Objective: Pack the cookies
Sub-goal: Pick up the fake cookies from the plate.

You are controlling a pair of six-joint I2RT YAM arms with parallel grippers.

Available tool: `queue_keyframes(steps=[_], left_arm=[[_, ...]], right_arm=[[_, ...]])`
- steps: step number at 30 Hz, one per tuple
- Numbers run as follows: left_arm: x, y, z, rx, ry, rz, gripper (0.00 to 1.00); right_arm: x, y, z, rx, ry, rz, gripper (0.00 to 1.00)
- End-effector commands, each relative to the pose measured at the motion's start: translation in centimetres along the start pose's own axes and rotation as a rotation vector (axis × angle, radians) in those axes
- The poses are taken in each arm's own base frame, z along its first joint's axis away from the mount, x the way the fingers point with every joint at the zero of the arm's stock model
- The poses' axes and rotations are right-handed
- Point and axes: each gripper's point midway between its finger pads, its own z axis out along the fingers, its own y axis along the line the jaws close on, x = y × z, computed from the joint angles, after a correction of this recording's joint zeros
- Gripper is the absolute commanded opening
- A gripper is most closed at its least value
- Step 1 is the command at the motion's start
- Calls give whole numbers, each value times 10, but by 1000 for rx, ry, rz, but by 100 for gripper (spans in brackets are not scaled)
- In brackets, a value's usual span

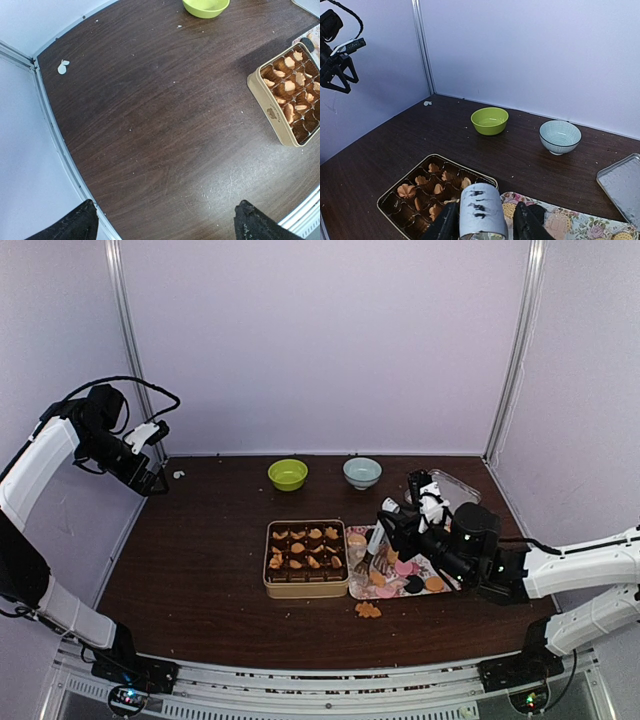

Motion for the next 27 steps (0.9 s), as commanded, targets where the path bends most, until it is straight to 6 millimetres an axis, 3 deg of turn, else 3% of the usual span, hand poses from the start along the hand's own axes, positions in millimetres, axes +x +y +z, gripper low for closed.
queue_keyframes(steps=[1,8,17,22,27], left_arm=[[-10,-2,-6,4,-33,20,98],[-10,-2,-6,3,-33,21,98],[-11,-1,-8,3,-38,19,98],[-12,-1,-8,2,-36,19,98],[-8,1,-3,-6,-17,21,98]], right_arm=[[-4,-1,-7,-3,-13,40,33],[-21,-6,-11,33,-46,45,5],[-52,-4,-12,39,-93,-5,0],[-81,1,-16,23,-142,-12,0],[-109,24,-17,-80,-189,23,0]])
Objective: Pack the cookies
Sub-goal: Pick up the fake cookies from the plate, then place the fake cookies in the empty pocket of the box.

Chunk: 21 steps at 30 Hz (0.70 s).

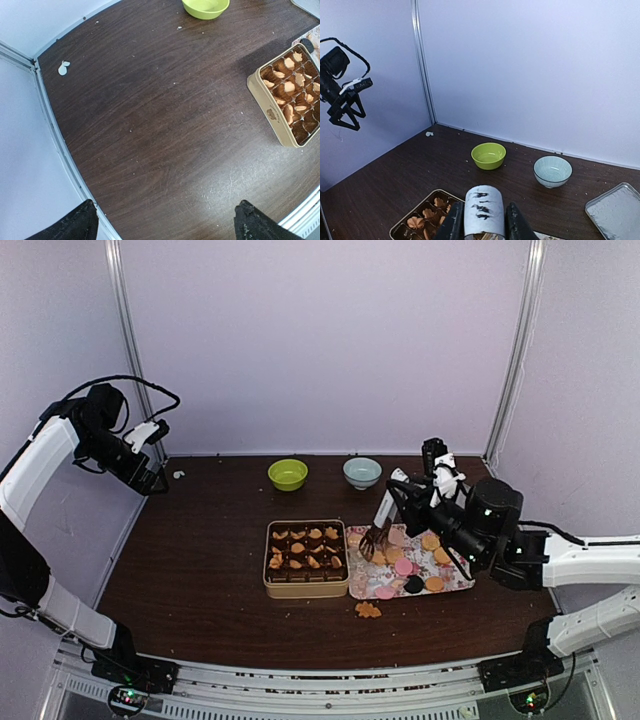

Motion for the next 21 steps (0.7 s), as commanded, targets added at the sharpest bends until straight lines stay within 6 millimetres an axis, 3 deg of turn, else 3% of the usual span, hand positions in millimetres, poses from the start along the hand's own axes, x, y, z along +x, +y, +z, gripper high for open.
queue_keyframes(steps=[1,6,13,17,21], left_arm=[[-4,1,-1,-6,-6,19,98],[1,1,5,-4,18,14,98],[7,1,11,-3,38,16,98],[10,1,14,3,48,16,98],[11,0,13,2,45,19,98]], right_arm=[[-49,26,-1,-105,-104,49,0],[-67,78,20,-250,-141,89,0],[-65,163,58,-444,-143,120,0],[-56,189,68,-492,-133,120,0],[-44,192,76,-474,-127,116,0]])
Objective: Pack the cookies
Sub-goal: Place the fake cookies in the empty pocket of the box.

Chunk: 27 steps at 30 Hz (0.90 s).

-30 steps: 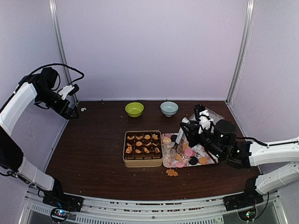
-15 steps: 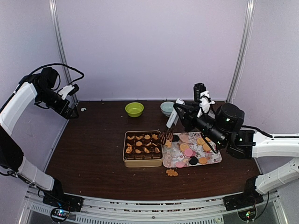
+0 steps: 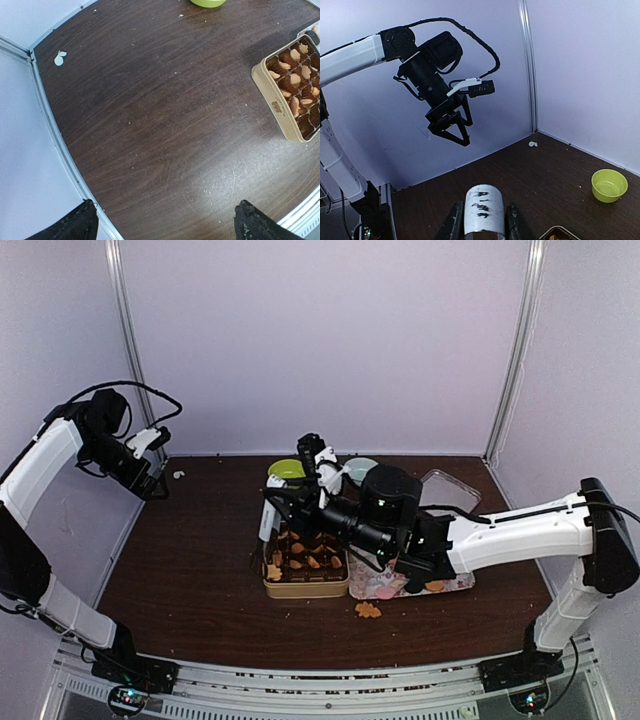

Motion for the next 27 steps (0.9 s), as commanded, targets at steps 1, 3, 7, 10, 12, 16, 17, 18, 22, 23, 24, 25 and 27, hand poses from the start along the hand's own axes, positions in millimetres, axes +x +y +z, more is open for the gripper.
queue_keyframes(steps=[1,3,7,10,12,16,17,18,22,23,24,25,27], left_arm=[[0,-2,2,4,-2,25,98],[1,-3,1,5,-3,27,98],[1,-3,1,4,-5,26,98],[1,-3,0,4,-6,28,98],[1,-3,0,3,-5,29,98],[1,-3,1,4,-3,28,98],[1,-3,1,4,-3,29,98],[1,-3,2,5,-2,28,98],[1,-3,3,9,0,26,98],[1,-3,3,10,2,25,98],[1,-3,4,12,2,25,98],[1,-3,4,12,2,24,98],[1,-4,4,13,1,24,98]], right_arm=[[-31,8,4,-20,-114,23,0],[-25,5,7,-8,-105,13,0],[-19,2,11,7,-103,-1,0],[-15,-2,14,21,-102,-10,0],[-13,-4,15,27,-102,-13,0],[-8,-11,18,40,-100,-20,0],[-6,-12,19,45,-100,-21,0],[-5,-15,19,51,-100,-22,0],[-2,-23,19,69,-107,-17,0],[-1,-24,19,71,-108,-17,0],[-1,-25,20,73,-111,-15,0],[-1,-26,20,75,-112,-14,0],[1,-26,22,69,-109,-15,0]])
